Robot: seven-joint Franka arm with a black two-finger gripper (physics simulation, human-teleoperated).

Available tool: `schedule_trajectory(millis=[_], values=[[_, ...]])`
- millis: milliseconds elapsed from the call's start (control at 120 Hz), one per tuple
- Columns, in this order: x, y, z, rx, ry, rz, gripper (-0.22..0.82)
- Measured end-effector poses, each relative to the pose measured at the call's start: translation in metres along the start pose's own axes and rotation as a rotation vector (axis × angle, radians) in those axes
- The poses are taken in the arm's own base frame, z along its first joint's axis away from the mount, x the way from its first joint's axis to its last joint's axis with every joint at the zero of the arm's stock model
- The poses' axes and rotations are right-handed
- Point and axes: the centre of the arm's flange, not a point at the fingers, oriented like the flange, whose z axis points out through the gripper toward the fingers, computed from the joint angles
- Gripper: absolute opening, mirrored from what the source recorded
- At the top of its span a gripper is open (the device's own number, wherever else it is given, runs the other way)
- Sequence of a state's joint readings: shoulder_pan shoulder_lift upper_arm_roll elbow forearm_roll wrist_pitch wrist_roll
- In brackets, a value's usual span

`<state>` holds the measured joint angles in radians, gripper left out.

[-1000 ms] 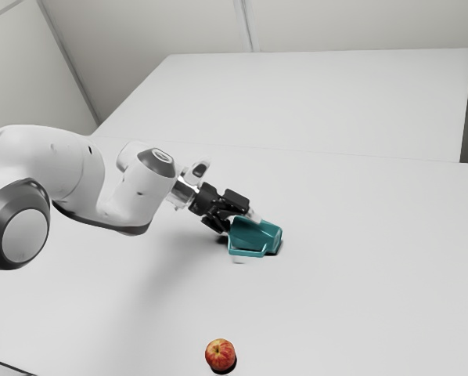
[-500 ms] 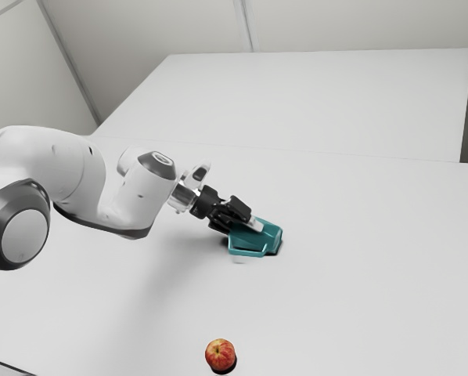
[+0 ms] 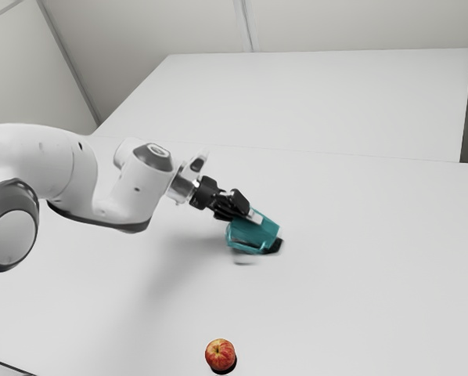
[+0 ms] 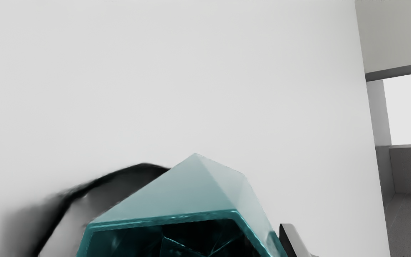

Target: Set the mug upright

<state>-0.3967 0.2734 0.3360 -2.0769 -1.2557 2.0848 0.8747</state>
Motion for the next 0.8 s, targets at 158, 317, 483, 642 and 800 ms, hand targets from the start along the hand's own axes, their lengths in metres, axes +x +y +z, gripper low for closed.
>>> schedule_trajectory(millis=[158,317,483,642,800], values=[[0.009,0.04,-0.029,-0.002,0.033,0.094,-0.15],[0.011,0.081,-0.071,0.137,-0.009,0.262,-0.17],[0.01,0.091,-0.11,0.406,-0.131,0.399,-0.17],[0.009,0.077,-0.13,0.615,-0.229,0.433,-0.17],[0.002,0.05,-0.14,0.763,-0.297,0.41,-0.17]])
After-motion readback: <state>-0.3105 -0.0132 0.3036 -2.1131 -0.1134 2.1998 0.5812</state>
